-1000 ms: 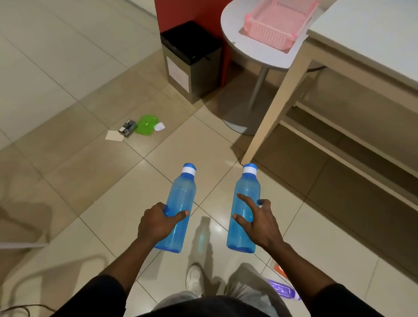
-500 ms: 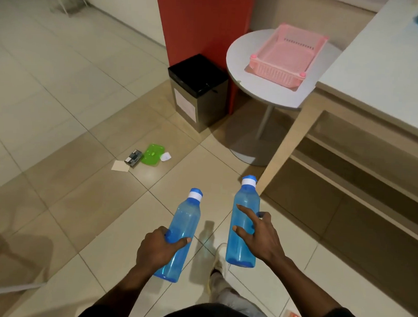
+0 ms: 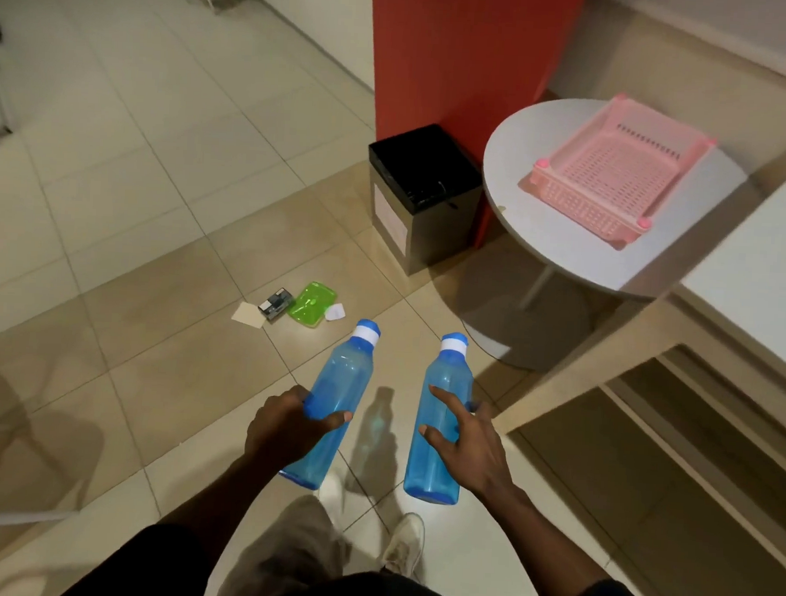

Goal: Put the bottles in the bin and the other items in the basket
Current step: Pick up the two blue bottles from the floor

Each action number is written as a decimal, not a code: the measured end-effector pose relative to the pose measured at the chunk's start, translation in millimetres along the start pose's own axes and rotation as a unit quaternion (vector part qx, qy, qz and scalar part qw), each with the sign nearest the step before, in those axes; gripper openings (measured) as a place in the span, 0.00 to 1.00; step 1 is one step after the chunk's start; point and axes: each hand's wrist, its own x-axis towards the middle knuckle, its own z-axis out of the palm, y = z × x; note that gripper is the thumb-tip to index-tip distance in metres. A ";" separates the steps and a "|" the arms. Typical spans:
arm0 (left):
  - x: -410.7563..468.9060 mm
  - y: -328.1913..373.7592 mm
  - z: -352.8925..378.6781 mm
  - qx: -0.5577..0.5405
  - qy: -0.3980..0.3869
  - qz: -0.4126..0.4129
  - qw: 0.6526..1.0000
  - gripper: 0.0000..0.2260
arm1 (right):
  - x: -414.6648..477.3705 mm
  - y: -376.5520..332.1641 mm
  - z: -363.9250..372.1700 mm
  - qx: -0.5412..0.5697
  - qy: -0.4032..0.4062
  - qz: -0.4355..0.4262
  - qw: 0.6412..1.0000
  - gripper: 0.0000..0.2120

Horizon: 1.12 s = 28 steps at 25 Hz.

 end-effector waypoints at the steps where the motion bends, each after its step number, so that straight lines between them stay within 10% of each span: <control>1: 12.2 1.3 -2.9 0.012 0.005 0.005 1.000 0.36 | 13.5 -3.6 -0.5 0.001 -0.004 0.002 1.000 0.30; 28: 380.9 52.1 -127.6 -0.022 -0.077 0.053 0.995 0.35 | 337.0 -176.7 -35.8 -0.009 -0.012 0.054 0.998 0.31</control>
